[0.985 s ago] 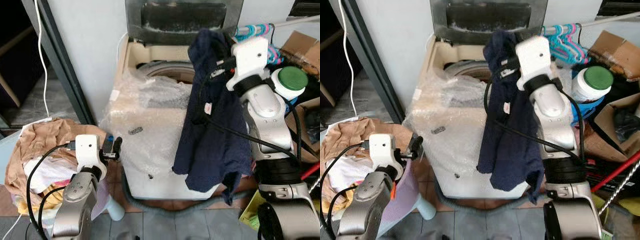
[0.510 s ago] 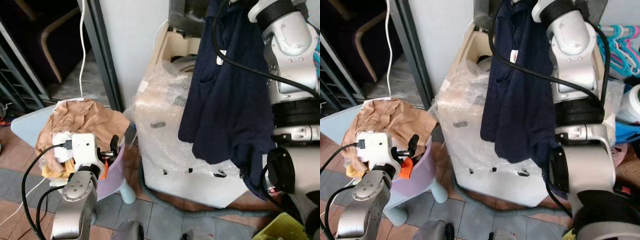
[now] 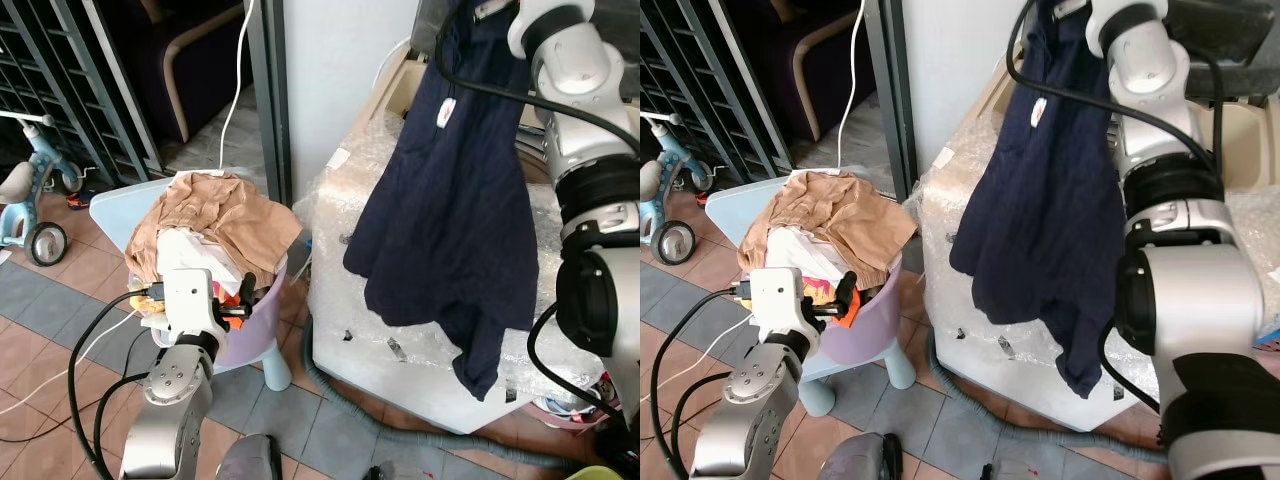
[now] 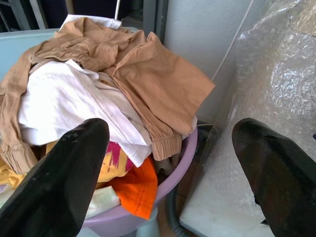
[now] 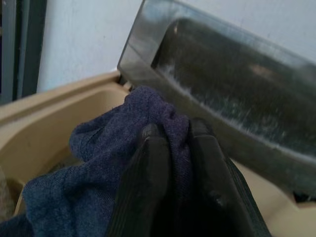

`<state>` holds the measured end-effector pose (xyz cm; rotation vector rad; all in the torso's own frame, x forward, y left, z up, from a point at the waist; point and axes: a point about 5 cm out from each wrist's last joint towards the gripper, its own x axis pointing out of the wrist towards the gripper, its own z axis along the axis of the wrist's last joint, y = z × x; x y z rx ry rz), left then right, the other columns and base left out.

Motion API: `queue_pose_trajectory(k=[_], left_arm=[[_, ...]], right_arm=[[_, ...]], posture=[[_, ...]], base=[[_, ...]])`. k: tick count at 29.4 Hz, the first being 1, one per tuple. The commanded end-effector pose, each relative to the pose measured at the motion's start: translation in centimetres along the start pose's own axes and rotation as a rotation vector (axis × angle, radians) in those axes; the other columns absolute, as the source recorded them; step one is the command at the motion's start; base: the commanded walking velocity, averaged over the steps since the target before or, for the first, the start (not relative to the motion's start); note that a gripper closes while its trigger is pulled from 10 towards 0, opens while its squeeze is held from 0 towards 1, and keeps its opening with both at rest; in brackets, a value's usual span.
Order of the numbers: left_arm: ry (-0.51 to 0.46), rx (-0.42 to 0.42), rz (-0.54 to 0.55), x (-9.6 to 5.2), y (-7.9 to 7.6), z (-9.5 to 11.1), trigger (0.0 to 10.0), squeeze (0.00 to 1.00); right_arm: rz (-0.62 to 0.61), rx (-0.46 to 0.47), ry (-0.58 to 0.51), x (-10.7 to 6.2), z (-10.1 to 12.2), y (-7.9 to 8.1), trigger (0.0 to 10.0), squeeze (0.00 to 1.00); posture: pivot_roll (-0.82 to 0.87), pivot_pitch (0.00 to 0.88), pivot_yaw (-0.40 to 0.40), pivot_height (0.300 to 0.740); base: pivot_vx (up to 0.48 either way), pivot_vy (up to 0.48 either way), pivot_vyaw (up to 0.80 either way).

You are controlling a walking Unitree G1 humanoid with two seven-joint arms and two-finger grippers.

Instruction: Clothes washing

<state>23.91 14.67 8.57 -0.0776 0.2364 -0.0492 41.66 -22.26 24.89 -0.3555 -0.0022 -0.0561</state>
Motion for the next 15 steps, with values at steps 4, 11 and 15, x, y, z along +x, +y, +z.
queue_pose_trajectory(k=[4, 11, 15], left_arm=[[0.017, 0.018, 0.021, -0.3, 0.7, -0.2, 10.0, 0.0], [0.031, 0.025, -0.002, -0.1, 0.3, -0.4, 10.0, 0.0], [0.037, 0.027, -0.003, -0.1, 0.3, -0.6, 10.0, 0.0]], right_arm=[[-0.127, 0.08, 0.089, -0.5, -1.4, -2.8, 10.0, 0.0], [-0.08, 0.147, 0.143, -1.3, -3.5, -4.1, 10.0, 1.0], [-0.026, 0.028, -0.051, -1.6, -1.6, -4.5, 10.0, 1.0]], posture=[[0.0, 0.041, 0.008, 0.74], [-0.01, 0.035, 0.008, 0.74], [-0.01, 0.032, 0.005, 0.74]], base=[[0.0, 0.0, 0.0], [0.0, 0.0, 0.0], [0.0, 0.0, 0.0]])
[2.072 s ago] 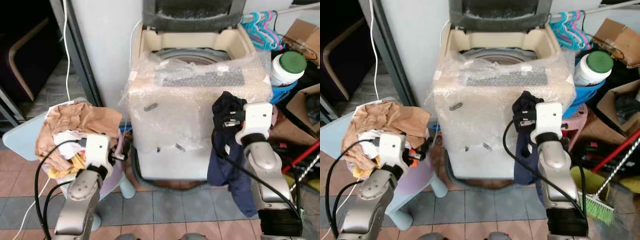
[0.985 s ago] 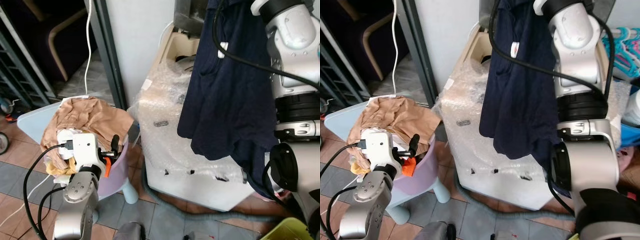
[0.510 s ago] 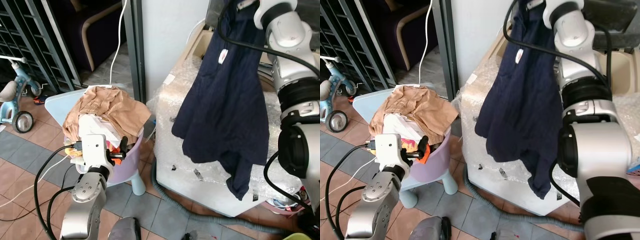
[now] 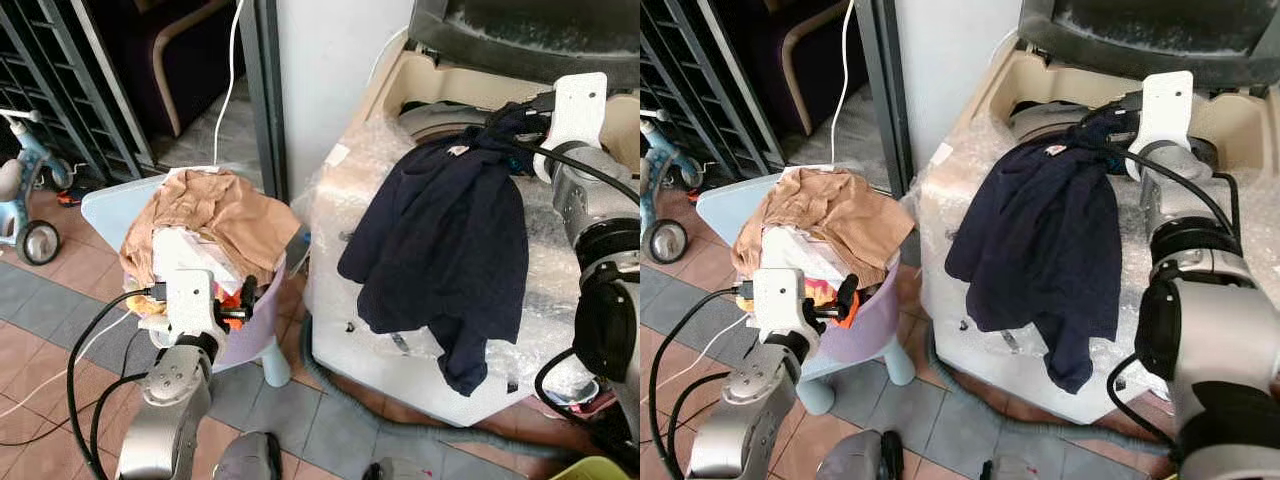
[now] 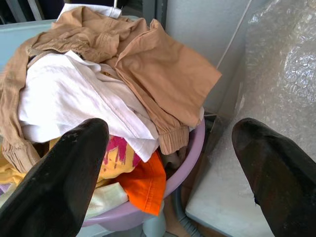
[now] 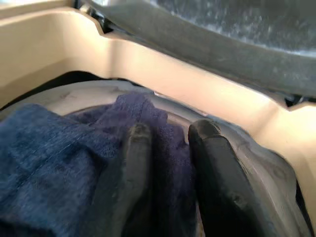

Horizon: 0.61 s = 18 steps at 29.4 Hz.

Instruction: Clothes washing

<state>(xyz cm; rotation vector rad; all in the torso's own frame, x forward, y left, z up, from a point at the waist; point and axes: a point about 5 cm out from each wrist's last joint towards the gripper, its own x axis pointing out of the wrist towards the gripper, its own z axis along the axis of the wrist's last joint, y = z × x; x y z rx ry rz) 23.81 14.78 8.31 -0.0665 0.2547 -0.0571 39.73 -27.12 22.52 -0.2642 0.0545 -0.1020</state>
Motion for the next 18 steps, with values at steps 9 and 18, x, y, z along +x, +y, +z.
queue_pose_trajectory(k=[9, 18], left_arm=[[0.027, 0.019, 0.004, -0.2, 0.3, -0.5, 10.0, 0.0], [0.033, 0.023, -0.005, -0.2, 0.4, -0.5, 10.0, 0.0]], right_arm=[[0.152, 0.122, -0.24, -2.0, 2.6, -1.5, 10.0, 1.0], [0.735, -0.057, -0.18, -6.6, -0.7, 4.5, 10.0, 0.22]], posture=[[-0.02, 0.032, 0.008, 0.74], [-0.03, 0.038, 0.015, 0.74]], base=[[0.0, 0.0, 0.0], [0.0, 0.0, 0.0]])
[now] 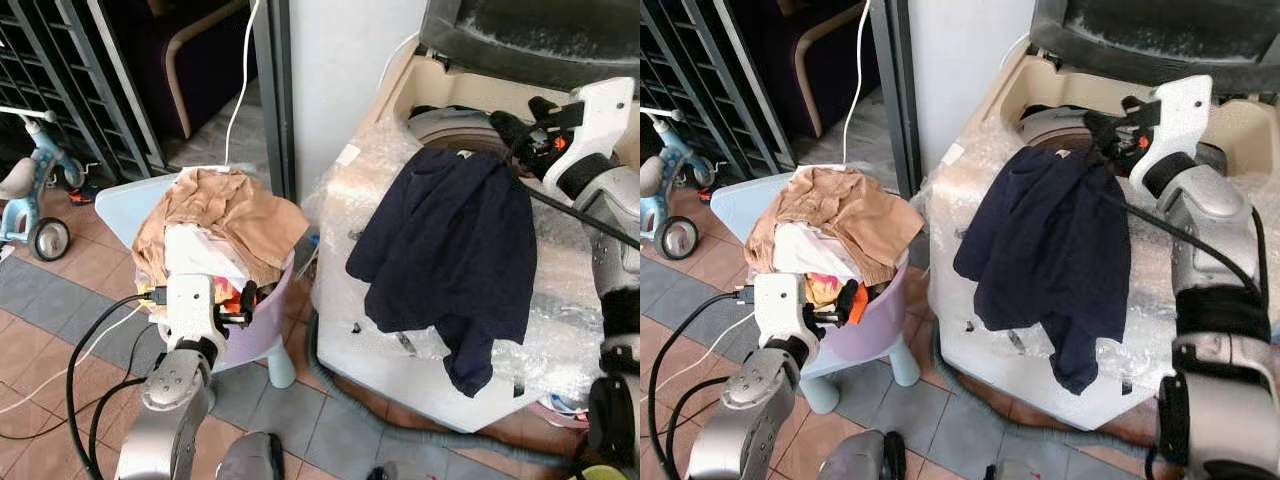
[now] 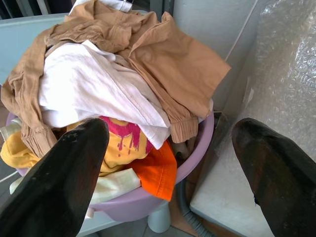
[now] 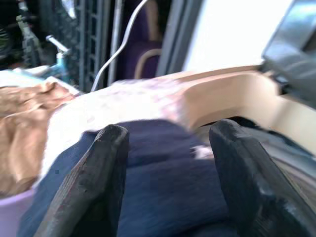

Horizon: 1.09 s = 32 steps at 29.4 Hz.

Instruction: Clothes washing

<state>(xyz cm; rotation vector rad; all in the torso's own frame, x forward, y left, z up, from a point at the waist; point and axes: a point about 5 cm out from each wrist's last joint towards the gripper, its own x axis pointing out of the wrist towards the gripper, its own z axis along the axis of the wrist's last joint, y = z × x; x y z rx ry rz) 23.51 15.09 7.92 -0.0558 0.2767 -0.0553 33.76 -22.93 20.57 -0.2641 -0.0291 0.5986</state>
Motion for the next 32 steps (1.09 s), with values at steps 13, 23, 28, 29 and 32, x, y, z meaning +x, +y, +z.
queue_pose_trajectory(k=[13, 23, 28, 29, 32], left_arm=[[0.008, 0.018, -0.007, 0.0, 0.1, 0.0, 10.0, 0.0], [0.007, 0.019, -0.016, 0.1, 0.0, 0.0, 10.0, 0.0], [0.007, 0.014, -0.018, 0.2, -0.1, 0.0, 10.0, 0.0], [0.006, 0.013, -0.02, 0.2, -0.1, 0.0, 10.0, 0.0], [0.002, 0.007, -0.025, 0.2, -0.2, 0.1, 10.0, 0.0]], right_arm=[[-0.084, -0.319, 0.233, 0.6, -5.4, 3.5, 0.0, 0.0], [-0.014, -0.322, 0.25, 0.9, -6.4, 5.3, 0.0, 0.0], [-0.01, -0.323, 0.275, 0.9, -6.6, 4.9, 0.0, 0.0], [-0.024, -0.329, 0.281, 0.9, -6.6, 4.6, 0.0, 0.0], [-0.067, -0.341, 0.289, 1.1, -6.4, 3.8, 0.0, 0.0]], posture=[[-0.02, 0.042, 0.013, 0.74], [-0.02, 0.041, 0.01, 0.74], [-0.03, 0.04, 0.009, 0.74], [-0.03, 0.039, 0.008, 0.74], [-0.03, 0.039, 0.007, 0.74]], base=[[0.0, 0.0, 0.0], [0.0, 0.0, 0.0], [0.0, 0.0, 0.0], [0.0, 0.0, 0.0], [0.0, 0.0, 0.0]])
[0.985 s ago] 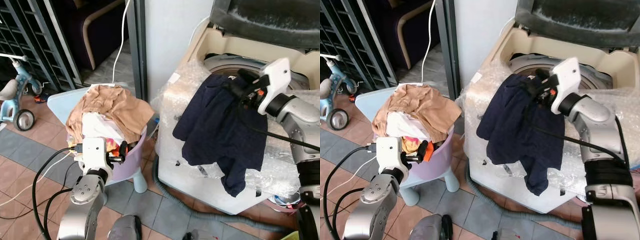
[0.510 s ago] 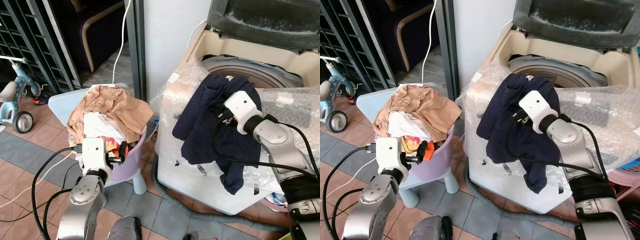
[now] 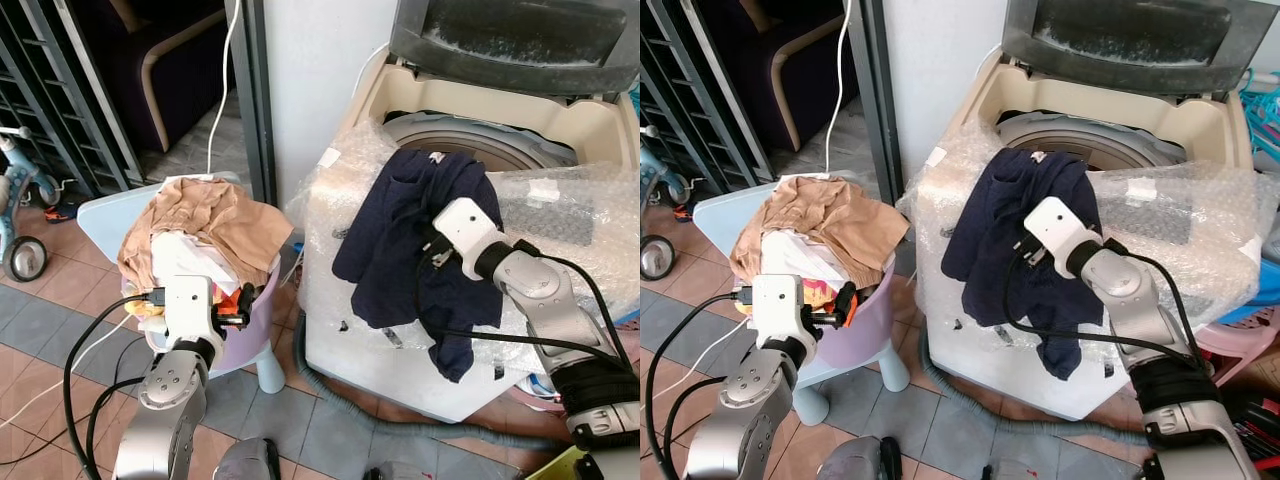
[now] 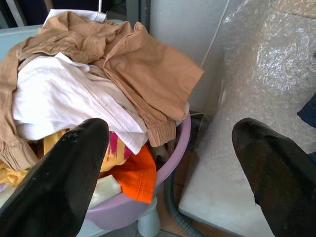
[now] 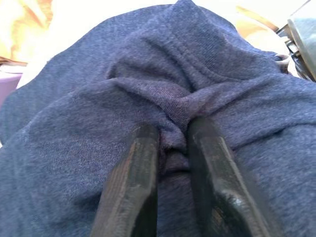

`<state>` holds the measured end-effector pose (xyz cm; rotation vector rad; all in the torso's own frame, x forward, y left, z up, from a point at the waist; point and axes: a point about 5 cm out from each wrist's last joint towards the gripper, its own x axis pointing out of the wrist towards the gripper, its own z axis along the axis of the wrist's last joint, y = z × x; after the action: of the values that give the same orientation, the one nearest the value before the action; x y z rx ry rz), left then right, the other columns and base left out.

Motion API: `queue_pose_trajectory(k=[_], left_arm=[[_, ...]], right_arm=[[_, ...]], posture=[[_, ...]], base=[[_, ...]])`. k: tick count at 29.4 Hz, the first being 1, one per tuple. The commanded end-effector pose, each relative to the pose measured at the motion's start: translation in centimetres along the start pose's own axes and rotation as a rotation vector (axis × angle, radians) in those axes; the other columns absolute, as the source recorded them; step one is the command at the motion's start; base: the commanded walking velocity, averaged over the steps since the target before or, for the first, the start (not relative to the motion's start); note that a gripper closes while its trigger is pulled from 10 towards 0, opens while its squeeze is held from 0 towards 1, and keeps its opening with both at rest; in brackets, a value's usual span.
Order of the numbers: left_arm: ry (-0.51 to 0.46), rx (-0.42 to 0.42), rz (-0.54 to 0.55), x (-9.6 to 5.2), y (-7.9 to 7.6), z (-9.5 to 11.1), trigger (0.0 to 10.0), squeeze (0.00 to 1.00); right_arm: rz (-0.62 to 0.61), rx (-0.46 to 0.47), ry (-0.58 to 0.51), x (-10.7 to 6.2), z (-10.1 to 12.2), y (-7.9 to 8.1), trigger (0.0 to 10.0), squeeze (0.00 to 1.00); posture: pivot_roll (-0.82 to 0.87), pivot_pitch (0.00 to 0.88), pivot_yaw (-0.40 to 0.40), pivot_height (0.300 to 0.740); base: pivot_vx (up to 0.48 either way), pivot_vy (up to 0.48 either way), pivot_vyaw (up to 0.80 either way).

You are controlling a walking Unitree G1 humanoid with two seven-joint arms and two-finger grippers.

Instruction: Clothes washing

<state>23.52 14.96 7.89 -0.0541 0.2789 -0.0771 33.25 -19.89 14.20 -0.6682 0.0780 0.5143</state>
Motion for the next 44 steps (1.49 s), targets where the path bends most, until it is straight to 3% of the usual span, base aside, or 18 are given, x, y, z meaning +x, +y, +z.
queue_pose_trajectory(k=[1, 12, 18, 19, 22, 23, 24, 26, 28, 31, 36, 37, 38, 39, 40, 41, 42, 44], left_arm=[[-0.006, -0.001, -0.008, 0.2, -0.2, 0.2, 10.0, 0.0], [-0.031, -0.022, -0.022, 0.0, -0.3, 0.4, 10.0, 0.0], [-0.04, -0.028, -0.034, 0.1, -0.3, 0.6, 10.0, 0.0], [-0.04, -0.028, -0.034, 0.1, -0.3, 0.6, 10.0, 0.0], [-0.042, -0.028, -0.033, 0.2, -0.3, 0.6, 10.0, 0.0], [-0.042, -0.028, -0.033, 0.2, -0.3, 0.6, 10.0, 0.0], [-0.043, -0.029, -0.032, 0.2, -0.4, 0.6, 10.0, 0.0], [-0.043, -0.029, -0.031, 0.2, -0.4, 0.6, 10.0, 0.0], [-0.044, -0.029, -0.033, 0.3, -0.4, 0.6, 10.0, 0.0], [-0.045, -0.025, -0.032, 0.3, -0.4, 0.6, 10.0, 0.0], [-0.039, -0.032, -0.029, 0.3, -0.4, 0.5, 10.0, 0.0], [-0.043, -0.037, -0.029, 0.2, -0.4, 0.5, 10.0, 0.0], [-0.044, -0.041, -0.029, 0.2, -0.5, 0.5, 10.0, 0.0], [-0.043, -0.039, -0.027, 0.2, -0.5, 0.5, 10.0, 0.0], [-0.04, -0.035, -0.024, 0.2, -0.6, 0.5, 10.0, 0.0], [-0.039, -0.034, -0.024, 0.2, -0.6, 0.5, 10.0, 0.0], [-0.037, -0.033, -0.02, 0.2, -0.6, 0.4, 10.0, 0.0], [-0.032, -0.031, -0.016, 0.2, -0.5, 0.4, 10.0, 0.0]], right_arm=[[-0.051, 0.013, 0.072, -0.1, -1.1, -0.9, 0.0, 0.0], [-0.176, 0.09, 0.04, 0.4, -0.2, -3.1, 0.0, 0.0], [-0.26, 0.025, -0.128, 0.8, 4.4, -7.6, 0.0, 0.0], [-0.26, 0.025, -0.128, 0.8, 4.4, -7.6, 0.0, 0.0], [-0.325, -0.037, -0.207, 0.7, 7.5, -10.8, 0.0, 0.0], [-0.329, -0.042, -0.215, 0.7, 7.8, -11.0, 0.0, 0.0], [-0.374, -0.095, -0.275, 0.4, 9.9, -12.5, 0.0, 0.0], [-0.389, -0.112, -0.294, 0.4, 10.5, -12.9, 0.0, 0.0], [-0.574, -0.203, -0.401, -0.8, 14.3, -15.9, 0.0, 0.0], [-0.717, -0.205, -0.443, -1.7, 15.8, -17.6, 0.0, 0.0], [-0.731, -0.224, -0.367, -1.2, 15.0, -17.7, 0.0, 0.0], [-0.694, -0.207, -0.3, -0.4, 13.8, -17.2, 8.4, 0.0], [-0.659, -0.206, -0.231, 0.3, 12.6, -16.6, 10.0, 0.0], [-0.607, -0.219, -0.154, 1.0, 11.3, -15.8, 10.0, 0.0], [-0.502, -0.182, -0.067, 1.8, 9.1, -14.4, 10.0, 0.21], [-0.454, -0.141, -0.047, 2.1, 8.2, -13.7, 10.0, 0.21], [-0.402, -0.087, -0.048, 2.3, 7.5, -13.0, 10.0, 1.0], [-0.338, -0.054, -0.061, 2.5, 6.8, -12.1, 10.0, 1.0]], posture=[[-0.03, 0.039, 0.004, 0.74], [-0.03, 0.04, -0.001, 0.74], [-0.03, 0.036, 0.002, 0.74], [-0.03, 0.036, 0.002, 0.74], [-0.03, 0.034, 0.001, 0.74], [-0.03, 0.034, 0.001, 0.74], [-0.03, 0.034, 0.002, 0.74], [-0.03, 0.034, 0.002, 0.74], [-0.03, 0.033, 0.003, 0.74], [-0.03, 0.03, 0.0, 0.74], [-0.03, 0.03, -0.006, 0.74], [-0.02, 0.031, -0.007, 0.74], [-0.02, 0.031, -0.007, 0.74], [-0.02, 0.033, -0.009, 0.74], [-0.02, 0.033, -0.01, 0.74], [-0.02, 0.034, -0.01, 0.74], [-0.02, 0.035, -0.008, 0.74], [-0.02, 0.035, -0.008, 0.74]], base=[[0.0, 0.0, 0.0], [0.0, 0.0, 0.0], [0.193, 0.0, 0.0], [0.3, 0.0, 0.0], [0.309, 0.0, 0.0], [0.307, 0.0, 0.0], [0.307, 0.0, 0.0], [0.307, 0.0, 0.0], [0.292, 0.0, 0.0], [0.286, 0.0, 0.0], [0.164, 0.0, 0.0], [0.0, 0.0, 0.0], [0.0, 0.0, 0.0], [0.0, 0.0, 0.0], [0.0, 0.0, 0.0], [0.0, 0.0, 0.0], [0.0, 0.0, 0.0], [0.0, 0.0, 0.0]])
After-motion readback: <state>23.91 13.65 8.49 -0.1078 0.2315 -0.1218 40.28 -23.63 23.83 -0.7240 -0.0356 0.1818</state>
